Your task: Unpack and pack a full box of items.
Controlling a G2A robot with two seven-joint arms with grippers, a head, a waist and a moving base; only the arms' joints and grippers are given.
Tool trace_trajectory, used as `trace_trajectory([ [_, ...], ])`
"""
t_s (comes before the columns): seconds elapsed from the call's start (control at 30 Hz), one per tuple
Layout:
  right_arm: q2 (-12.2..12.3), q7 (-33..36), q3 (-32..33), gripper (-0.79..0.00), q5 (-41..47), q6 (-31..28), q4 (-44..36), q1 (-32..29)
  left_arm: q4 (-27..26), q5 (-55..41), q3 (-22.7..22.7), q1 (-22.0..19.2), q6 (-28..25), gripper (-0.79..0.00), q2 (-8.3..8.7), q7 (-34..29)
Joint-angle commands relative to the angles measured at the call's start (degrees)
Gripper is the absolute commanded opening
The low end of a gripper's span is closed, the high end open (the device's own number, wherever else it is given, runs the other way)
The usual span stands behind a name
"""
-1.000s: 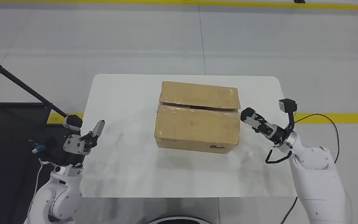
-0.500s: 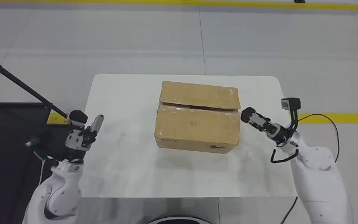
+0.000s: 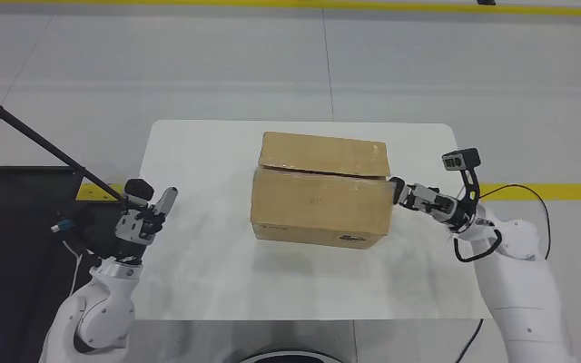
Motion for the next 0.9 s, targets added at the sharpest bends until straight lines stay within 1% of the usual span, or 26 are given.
trace_trajectory([
  [0.0,0.24,1.47,0.04,0.0,2.67,1.47,-1.4,-0.35,-0.3,0.04,0.11,-0.04,-0.63,0.0,0.04,-0.22],
  [0.17,1.0,5.84,1.24,0.0,8.19,5.82,-5.75,-2.2,-1.29,1.57,1.09,0.08,-3.07,0.0,0.11,0.22],
  [0.37,1.93,9.44,2.44,0.0,7.62,9.41,-11.34,-5.3,-1.84,5.98,2.6,-0.01,-9.06,0.0,0.44,-0.34],
  [0.47,2.39,10.3,1.73,0.0,4.77,10.27,-14.05,-6.68,-1.49,8.24,3.65,0.03,-12.23,0.0,0.63,-0.97],
  [0.63,3.5,9.68,-1.33,0.0,-1.81,9.64,-17.98,-8.26,-0.85,12.73,5.17,-0.01,-16.61,0.0,1.06,-3.35],
  [0.87,5.81,7.05,-6.16,0.0,-7.21,7.02,-19.49,-8.4,0.76,18.64,6.95,-0.24,-20.4,0.0,1.68,-7.06],
])
